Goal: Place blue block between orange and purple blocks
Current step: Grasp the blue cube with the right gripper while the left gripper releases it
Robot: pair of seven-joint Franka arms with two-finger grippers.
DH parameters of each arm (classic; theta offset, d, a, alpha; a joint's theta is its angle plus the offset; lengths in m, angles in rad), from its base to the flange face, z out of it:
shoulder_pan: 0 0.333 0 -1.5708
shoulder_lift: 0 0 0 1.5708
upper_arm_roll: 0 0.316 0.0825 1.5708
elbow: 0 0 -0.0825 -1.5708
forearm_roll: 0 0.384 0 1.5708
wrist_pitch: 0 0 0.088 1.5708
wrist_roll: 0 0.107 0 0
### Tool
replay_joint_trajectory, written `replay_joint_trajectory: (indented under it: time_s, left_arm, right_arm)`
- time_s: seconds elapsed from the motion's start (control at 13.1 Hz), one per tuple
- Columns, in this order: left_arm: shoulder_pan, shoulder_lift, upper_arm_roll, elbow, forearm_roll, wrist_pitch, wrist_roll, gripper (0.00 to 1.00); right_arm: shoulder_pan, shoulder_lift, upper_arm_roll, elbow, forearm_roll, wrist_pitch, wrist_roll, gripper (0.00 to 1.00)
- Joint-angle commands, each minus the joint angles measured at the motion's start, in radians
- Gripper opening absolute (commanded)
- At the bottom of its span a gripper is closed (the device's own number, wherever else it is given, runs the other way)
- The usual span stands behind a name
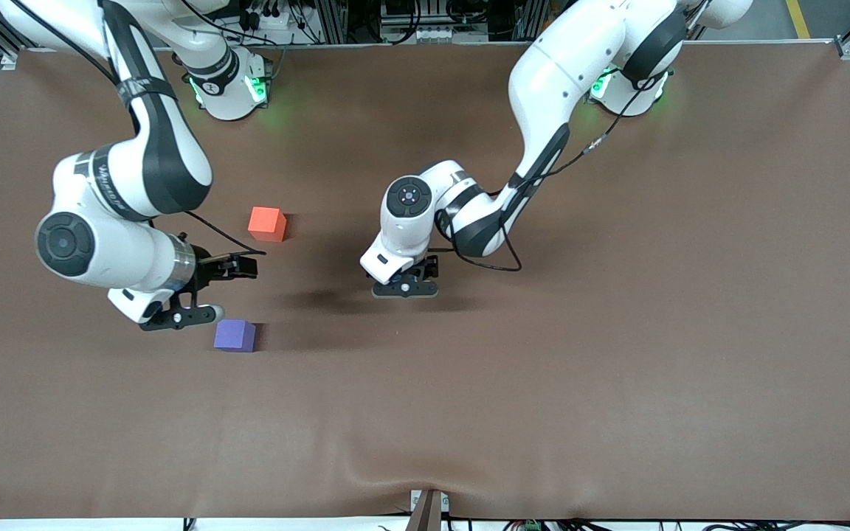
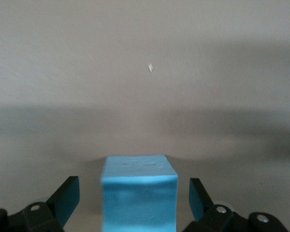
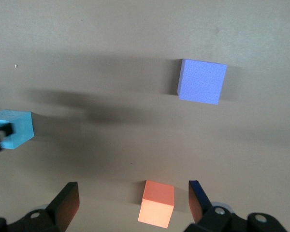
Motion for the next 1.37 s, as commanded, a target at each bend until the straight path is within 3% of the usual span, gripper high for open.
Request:
replay_joint_trajectory:
  time_s: [0.0,0.38,0.61,0.92,1.3]
  left_arm:
    - [0.070,-0.188,0.006,-0.048,0.025,-0.184,-0.029,1.00]
    - [0.260,-0.449,0.002,-0.115,0.025,-0.379,0.017,1.00]
    - [0.413,-0.554,-0.006,-0.115,0.008,-0.473,0.168,1.00]
    - [0.609,-0.644,-0.006,-0.114,-0.045,-0.571,0.435,1.00]
    - [0.771,-0.684,-0.006,-0.117,-0.047,-0.677,0.701,1.00]
  right_arm:
    - [0.026,-0.002,-0.005,-0.014,0.007,0.034,0.056,1.00]
    - [0.116,0.033,-0.005,-0.014,0.009,0.107,0.191,1.00]
    - [0.199,0.085,-0.005,-0.012,0.009,0.201,0.320,1.00]
    - [0.317,0.153,-0.005,0.003,0.004,0.290,0.496,1.00]
    - [0.421,0.294,-0.005,0.141,-0.004,0.301,0.654,1.00]
